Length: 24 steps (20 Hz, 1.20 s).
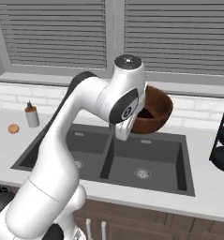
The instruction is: Pick the avocado from the sink and place it in the bowl. Then pick the bowl and place it in the microwave. Then close the microwave door and press the start button.
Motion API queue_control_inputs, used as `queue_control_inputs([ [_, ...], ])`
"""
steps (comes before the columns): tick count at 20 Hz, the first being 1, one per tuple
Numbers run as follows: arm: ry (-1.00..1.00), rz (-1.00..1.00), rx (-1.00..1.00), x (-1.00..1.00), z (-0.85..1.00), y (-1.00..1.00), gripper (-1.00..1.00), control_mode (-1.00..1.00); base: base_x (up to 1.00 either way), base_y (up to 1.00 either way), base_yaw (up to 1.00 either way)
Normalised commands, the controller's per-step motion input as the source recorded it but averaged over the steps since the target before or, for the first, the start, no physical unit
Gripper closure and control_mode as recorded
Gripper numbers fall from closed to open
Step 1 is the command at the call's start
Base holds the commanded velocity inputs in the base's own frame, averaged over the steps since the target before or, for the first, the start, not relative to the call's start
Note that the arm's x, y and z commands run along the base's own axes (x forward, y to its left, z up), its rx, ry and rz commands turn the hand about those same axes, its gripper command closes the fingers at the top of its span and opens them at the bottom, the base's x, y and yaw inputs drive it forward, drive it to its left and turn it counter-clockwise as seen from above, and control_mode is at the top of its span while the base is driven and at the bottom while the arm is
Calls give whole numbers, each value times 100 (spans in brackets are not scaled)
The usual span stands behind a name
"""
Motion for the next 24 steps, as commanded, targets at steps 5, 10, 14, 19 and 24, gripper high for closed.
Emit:
queue_control_inputs([
  [5, 0, 16, 0, 0, 38, 100, 100, -100, 0, 0, 0],
  [10, -1, 6, -2, -2, 6, 100, 100, -100, 0, 0, 0],
  [14, -2, 2, -2, -10, 0, 97, 100, -100, 0, 0, 0],
  [19, -4, 0, 0, -9, 33, 61, 100, -100, 0, 0, 0],
  [24, -3, 0, 0, -4, 29, 36, 100, -100, 0, 0, 0],
])
